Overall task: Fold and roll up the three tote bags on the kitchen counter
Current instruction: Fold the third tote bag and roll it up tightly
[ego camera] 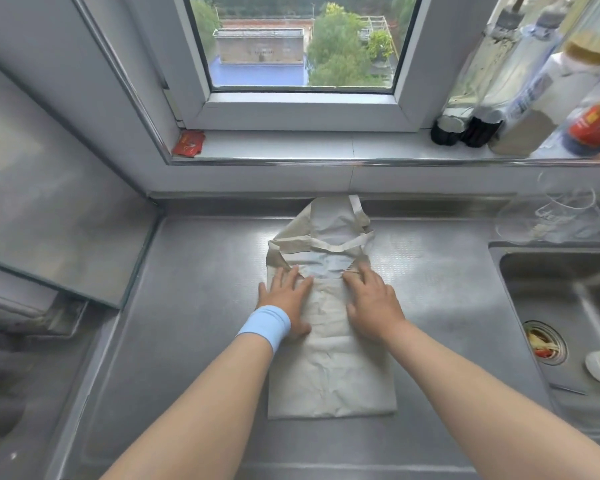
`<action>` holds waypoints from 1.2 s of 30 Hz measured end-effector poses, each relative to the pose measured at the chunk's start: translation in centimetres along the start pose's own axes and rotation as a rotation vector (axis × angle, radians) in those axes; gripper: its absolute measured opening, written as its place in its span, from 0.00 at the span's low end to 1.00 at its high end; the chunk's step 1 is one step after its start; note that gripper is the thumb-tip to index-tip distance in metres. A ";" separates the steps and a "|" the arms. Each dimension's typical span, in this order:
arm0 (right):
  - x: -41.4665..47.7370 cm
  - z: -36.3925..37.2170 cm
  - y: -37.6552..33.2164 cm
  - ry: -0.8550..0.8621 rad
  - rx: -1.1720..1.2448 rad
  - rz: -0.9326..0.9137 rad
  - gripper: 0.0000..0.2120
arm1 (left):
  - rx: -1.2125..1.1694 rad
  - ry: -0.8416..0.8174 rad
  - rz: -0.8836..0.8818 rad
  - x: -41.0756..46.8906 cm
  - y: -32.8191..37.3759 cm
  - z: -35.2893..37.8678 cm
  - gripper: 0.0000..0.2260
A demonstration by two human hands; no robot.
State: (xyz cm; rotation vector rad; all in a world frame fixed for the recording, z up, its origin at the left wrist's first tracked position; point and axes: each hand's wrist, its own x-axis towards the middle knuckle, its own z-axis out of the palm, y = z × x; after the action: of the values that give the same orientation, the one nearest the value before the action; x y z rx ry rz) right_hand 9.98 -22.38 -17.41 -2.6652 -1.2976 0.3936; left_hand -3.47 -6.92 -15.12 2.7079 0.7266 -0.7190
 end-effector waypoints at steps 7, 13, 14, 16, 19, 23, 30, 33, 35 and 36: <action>0.1 -1.9 0.6 -0.113 -0.128 -0.116 0.21 | -0.005 0.034 0.061 -0.7 -1.3 -1.2 0.30; 1.0 -3.2 0.8 -0.018 -0.001 -0.155 0.16 | 0.012 -0.125 0.053 -0.3 -1.2 -3.8 0.18; 1.6 -3.3 0.8 0.028 0.029 -0.132 0.18 | 0.002 -0.075 0.051 0.1 -1.1 -4.2 0.16; 2.9 -3.9 0.7 0.017 -0.035 -0.082 0.20 | -0.045 0.052 0.053 0.9 -0.8 -4.8 0.13; 4.8 -4.3 0.8 -0.087 -0.233 0.007 0.14 | -0.147 0.168 0.088 2.5 0.1 -5.1 0.15; 6.9 -5.4 -0.1 -0.023 -0.117 0.050 0.10 | -0.297 0.141 0.154 4.1 2.0 -6.0 0.30; 11.8 -8.6 -2.3 0.207 0.396 -0.141 0.24 | -0.746 0.289 -0.209 6.9 0.7 -10.3 0.07; 12.6 -8.7 -2.2 0.202 0.425 -0.149 0.31 | -1.305 0.484 -0.424 8.5 -2.3 -12.1 0.06; 12.7 -8.1 -1.7 0.230 0.413 -0.171 0.24 | -1.455 0.563 -0.512 9.5 -4.9 -12.2 0.05; 12.8 -7.7 -1.5 0.245 0.374 -0.181 0.20 | -1.463 0.567 -0.544 9.6 -5.9 -12.2 0.03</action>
State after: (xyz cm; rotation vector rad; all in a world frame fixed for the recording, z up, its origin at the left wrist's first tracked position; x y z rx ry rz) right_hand 18.74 -11.52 -11.82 -2.1902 -1.2370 0.2464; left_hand 5.48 6.22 -10.34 1.2895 1.3740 0.4706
